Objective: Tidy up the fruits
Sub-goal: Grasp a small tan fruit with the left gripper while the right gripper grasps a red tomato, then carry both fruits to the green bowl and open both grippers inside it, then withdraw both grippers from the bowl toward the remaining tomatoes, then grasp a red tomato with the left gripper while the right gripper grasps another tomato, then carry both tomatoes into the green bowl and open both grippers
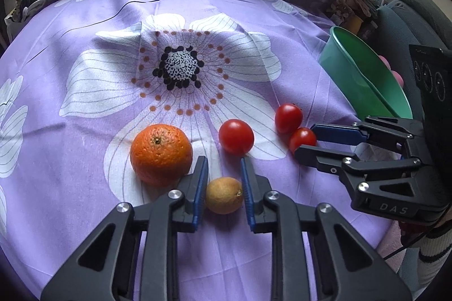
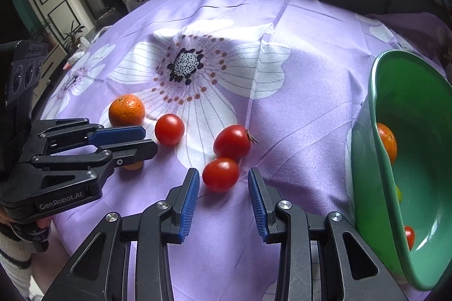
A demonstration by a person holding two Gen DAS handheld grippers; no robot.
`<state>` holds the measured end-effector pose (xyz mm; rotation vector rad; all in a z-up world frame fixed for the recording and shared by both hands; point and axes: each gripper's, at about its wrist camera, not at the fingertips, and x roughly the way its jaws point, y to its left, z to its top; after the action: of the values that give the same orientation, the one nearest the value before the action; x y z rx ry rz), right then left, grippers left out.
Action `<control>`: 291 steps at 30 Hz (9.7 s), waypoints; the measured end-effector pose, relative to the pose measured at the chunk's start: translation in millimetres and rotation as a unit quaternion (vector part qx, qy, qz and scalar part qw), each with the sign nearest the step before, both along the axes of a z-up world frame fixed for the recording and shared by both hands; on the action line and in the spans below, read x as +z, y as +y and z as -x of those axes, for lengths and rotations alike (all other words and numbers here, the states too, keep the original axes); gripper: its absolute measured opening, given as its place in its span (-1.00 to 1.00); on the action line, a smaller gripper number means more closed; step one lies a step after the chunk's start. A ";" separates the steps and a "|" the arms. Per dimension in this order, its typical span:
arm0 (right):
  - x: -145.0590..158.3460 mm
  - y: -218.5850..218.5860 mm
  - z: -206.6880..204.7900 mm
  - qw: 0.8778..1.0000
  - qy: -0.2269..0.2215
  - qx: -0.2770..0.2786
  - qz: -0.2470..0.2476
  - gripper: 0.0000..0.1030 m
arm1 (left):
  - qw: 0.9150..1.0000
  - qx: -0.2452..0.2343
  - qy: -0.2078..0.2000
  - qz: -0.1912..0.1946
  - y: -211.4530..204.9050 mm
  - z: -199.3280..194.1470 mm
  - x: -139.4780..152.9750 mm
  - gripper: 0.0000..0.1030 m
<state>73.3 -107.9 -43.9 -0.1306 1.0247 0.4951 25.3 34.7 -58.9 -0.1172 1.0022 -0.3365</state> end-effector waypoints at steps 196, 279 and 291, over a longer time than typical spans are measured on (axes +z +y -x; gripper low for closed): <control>16.7 -7.6 14.3 0.999 -0.036 0.002 0.002 -0.04 | 1.000 -0.003 -0.005 0.021 -18.8 -10.0 5.5 0.21; 69.8 -159.4 43.4 0.980 -0.127 -0.141 -0.057 -0.33 | 0.982 -0.171 -0.076 -0.039 -191.9 -39.2 58.7 -0.47; 58.8 -167.7 35.4 0.981 -0.113 -0.147 -0.051 -0.33 | 0.981 -0.177 -0.059 -0.051 -204.2 -52.0 45.7 -0.47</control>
<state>37.9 -275.6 14.9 0.0545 0.7773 0.2552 77.3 -169.6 -13.1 0.1749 0.9183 -0.6082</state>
